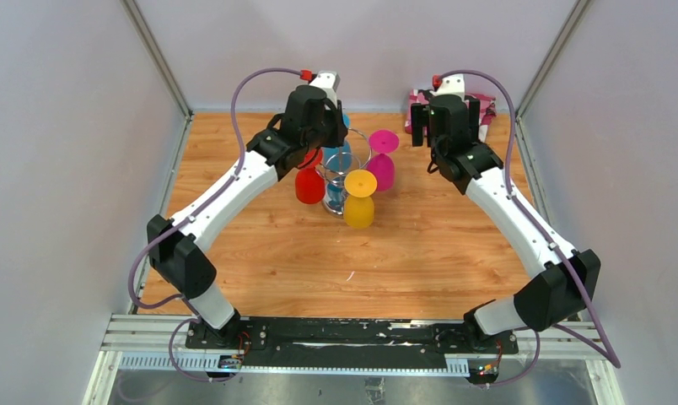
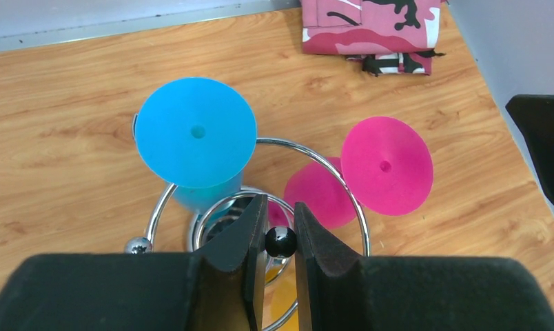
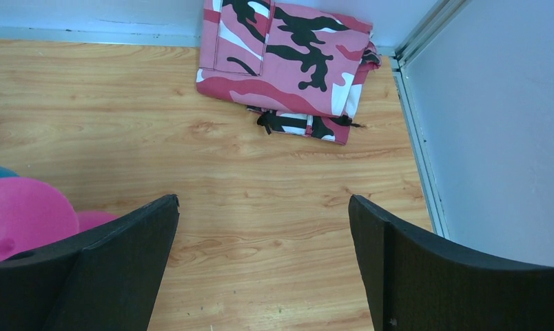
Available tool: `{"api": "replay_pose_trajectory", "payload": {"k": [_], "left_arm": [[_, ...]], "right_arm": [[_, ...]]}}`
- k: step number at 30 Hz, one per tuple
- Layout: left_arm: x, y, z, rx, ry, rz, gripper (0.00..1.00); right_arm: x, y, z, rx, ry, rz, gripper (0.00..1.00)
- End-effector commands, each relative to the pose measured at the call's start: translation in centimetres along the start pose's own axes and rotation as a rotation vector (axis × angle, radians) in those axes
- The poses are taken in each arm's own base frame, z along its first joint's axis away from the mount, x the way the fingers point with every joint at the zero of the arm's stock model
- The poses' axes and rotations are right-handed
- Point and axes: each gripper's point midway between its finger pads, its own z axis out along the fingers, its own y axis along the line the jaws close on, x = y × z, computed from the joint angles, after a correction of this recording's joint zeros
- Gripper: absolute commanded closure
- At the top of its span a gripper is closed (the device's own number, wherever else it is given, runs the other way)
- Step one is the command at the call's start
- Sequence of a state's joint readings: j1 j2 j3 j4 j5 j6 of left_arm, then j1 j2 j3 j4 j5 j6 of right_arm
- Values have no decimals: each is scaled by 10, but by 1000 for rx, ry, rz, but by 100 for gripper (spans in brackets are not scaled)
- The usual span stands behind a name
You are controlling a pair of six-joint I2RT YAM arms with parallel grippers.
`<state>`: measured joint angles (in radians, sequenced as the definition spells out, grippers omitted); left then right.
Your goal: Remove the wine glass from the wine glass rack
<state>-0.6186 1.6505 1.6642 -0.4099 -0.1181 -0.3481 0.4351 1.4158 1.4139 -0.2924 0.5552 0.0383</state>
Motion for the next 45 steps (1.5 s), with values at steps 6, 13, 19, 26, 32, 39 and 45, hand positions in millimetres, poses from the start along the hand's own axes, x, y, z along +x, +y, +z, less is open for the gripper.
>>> {"api": "replay_pose_trajectory", "payload": {"k": [6, 13, 19, 26, 32, 39, 45], "left_arm": [[3, -20, -24, 54, -27, -33, 100], [6, -27, -22, 73, -26, -18, 100], [13, -24, -7, 51, -14, 4, 100], [12, -9, -1, -35, -18, 38, 93], [3, 5, -8, -107, -40, 79, 72], [-14, 11, -21, -138, -84, 101, 51], [-27, 18, -37, -174, -123, 116, 48]], "right_arm": [[1, -11, -6, 25, -1, 35, 2], [3, -9, -5, 15, 1, 37, 2], [3, -9, -5, 13, 3, 37, 2], [6, -6, -2, 8, 11, 36, 2], [8, -4, 0, 3, 16, 34, 1], [9, -2, 0, -3, 20, 34, 0], [9, 0, 0, -13, 21, 39, 0]]}}
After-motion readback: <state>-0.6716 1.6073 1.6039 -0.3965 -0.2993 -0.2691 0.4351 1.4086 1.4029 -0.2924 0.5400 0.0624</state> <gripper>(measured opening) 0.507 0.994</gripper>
